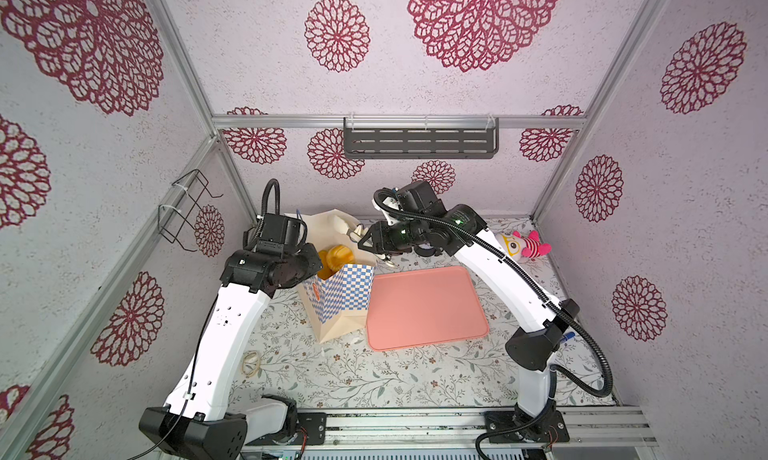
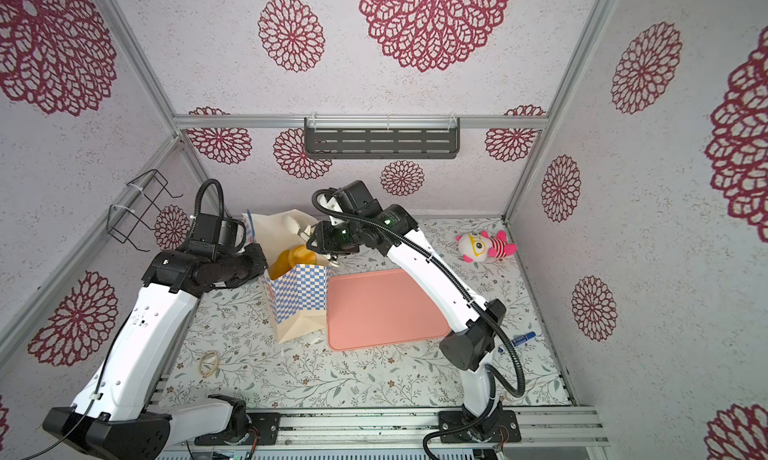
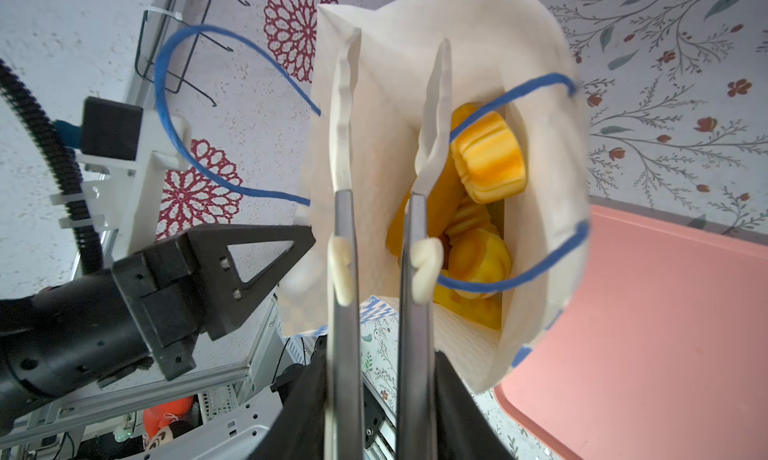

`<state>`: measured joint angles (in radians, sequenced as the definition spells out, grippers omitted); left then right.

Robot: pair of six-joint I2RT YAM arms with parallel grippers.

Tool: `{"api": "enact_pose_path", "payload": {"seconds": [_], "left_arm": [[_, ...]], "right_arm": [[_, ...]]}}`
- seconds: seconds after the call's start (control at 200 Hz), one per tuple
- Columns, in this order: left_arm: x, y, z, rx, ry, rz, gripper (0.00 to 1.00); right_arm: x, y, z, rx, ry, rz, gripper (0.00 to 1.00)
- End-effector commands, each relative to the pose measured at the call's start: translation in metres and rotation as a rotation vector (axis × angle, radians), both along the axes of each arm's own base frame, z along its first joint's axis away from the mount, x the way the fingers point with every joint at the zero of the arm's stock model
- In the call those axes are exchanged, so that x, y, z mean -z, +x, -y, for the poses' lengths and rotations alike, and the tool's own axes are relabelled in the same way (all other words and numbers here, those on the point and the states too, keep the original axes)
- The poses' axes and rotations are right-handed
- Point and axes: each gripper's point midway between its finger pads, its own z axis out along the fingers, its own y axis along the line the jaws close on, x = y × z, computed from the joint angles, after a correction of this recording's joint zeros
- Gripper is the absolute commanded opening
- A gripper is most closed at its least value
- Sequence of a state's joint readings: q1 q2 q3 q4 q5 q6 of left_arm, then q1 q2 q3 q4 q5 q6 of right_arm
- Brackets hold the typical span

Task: Place the fake bread into the paper bag
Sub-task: 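Lower the ridged bun into the bag and open the tongs, then raise the tongs out of the bag and draw back from it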

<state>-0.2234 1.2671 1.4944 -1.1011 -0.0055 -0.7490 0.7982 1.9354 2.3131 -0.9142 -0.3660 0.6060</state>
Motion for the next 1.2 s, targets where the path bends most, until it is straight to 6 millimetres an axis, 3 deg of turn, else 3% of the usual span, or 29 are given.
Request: {"api": "enact_pose_path", "payload": {"seconds": [0.0, 0.26, 0.41, 0.585, 0.801, 0.866, 0.946, 1.071, 1.141, 1.156, 1.196], "left_arm": [[-0.009, 0.0, -0.003, -0.005, -0.002, 0.037, 0.0], [-0.011, -0.004, -0.007, -0.015, 0.01, 0.039, 0.0], [-0.011, -0.009, -0.012, -0.027, 0.019, 0.036, 0.0], [-0.009, -0.018, -0.022, -0.049, 0.031, 0.027, 0.0], [-0.004, -0.029, -0.034, -0.088, 0.027, 0.011, 0.0], [-0.004, -0.031, -0.036, -0.092, 0.024, 0.01, 0.16], [-0.006, -0.032, -0.037, -0.094, 0.023, 0.015, 0.44], [-0.009, -0.034, -0.039, -0.096, 0.029, 0.021, 0.75], [-0.008, -0.037, -0.039, -0.096, 0.031, 0.024, 0.97], [-0.008, -0.037, -0.039, -0.095, 0.031, 0.023, 1.0], [-0.006, -0.038, -0.039, -0.091, 0.029, 0.021, 0.98]], "right_arm": [[-0.075, -0.003, 0.018, 0.042, 0.152, 0.136, 0.38], [-0.127, 0.0, 0.043, 0.098, 0.271, 0.239, 0.34], [-0.142, 0.006, 0.069, 0.153, 0.317, 0.271, 0.34], [-0.131, 0.011, 0.104, 0.219, 0.291, 0.262, 0.33], [-0.097, 0.011, 0.14, 0.292, 0.226, 0.224, 0.32], [-0.085, 0.01, 0.149, 0.311, 0.204, 0.208, 0.32], [-0.07, 0.01, 0.159, 0.34, 0.182, 0.19, 0.32], [-0.054, 0.01, 0.169, 0.372, 0.162, 0.168, 0.31], [-0.048, 0.01, 0.173, 0.383, 0.15, 0.162, 0.31], [-0.047, 0.01, 0.175, 0.388, 0.147, 0.16, 0.31], [-0.043, 0.01, 0.176, 0.392, 0.141, 0.157, 0.31]]}}
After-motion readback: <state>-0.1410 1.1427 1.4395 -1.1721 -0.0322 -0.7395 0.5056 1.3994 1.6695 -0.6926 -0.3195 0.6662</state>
